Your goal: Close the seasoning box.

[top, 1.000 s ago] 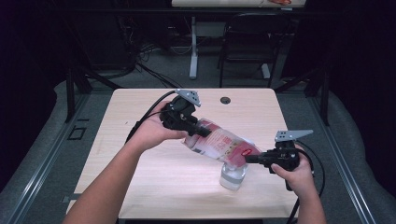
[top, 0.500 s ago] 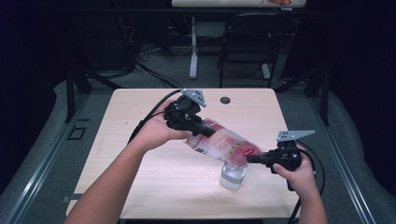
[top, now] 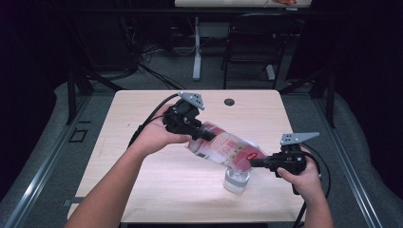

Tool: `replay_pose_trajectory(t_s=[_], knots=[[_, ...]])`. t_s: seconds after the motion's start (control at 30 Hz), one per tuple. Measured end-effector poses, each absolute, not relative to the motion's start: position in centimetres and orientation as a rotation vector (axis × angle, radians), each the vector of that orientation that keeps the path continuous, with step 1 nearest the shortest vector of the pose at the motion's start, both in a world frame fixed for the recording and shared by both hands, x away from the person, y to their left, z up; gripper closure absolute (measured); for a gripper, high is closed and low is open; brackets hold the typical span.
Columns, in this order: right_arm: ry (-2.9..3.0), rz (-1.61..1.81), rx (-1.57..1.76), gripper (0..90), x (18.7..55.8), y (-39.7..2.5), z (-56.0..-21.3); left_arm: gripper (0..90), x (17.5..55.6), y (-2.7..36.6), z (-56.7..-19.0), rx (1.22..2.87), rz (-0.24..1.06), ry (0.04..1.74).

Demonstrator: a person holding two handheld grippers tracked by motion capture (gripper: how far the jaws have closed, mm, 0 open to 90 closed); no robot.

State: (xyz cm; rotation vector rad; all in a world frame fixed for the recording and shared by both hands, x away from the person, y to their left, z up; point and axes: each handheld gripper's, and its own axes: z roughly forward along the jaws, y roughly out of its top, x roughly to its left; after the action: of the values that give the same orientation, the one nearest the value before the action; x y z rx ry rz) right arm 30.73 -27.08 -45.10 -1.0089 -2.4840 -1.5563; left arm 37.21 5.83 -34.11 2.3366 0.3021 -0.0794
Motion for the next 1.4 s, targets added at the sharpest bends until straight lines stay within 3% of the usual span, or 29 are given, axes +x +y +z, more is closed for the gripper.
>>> replay_pose_trajectory(t_s=[0.43,0.9,1.4], knots=[[-2.487,-1.657,-1.034,87.6,30.7,-26.1,-44.8,74.3,37.2,7.9,-35.4,2.279,-0.089,0.345],[-2.499,-1.733,-0.976,77.5,30.7,-25.4,-45.3,74.2,37.4,9.6,-37.0,2.238,-0.099,0.398],[-2.485,-1.677,-0.944,82.9,31.2,-25.3,-46.7,72.7,37.4,10.5,-38.4,2.204,-0.123,0.407]])
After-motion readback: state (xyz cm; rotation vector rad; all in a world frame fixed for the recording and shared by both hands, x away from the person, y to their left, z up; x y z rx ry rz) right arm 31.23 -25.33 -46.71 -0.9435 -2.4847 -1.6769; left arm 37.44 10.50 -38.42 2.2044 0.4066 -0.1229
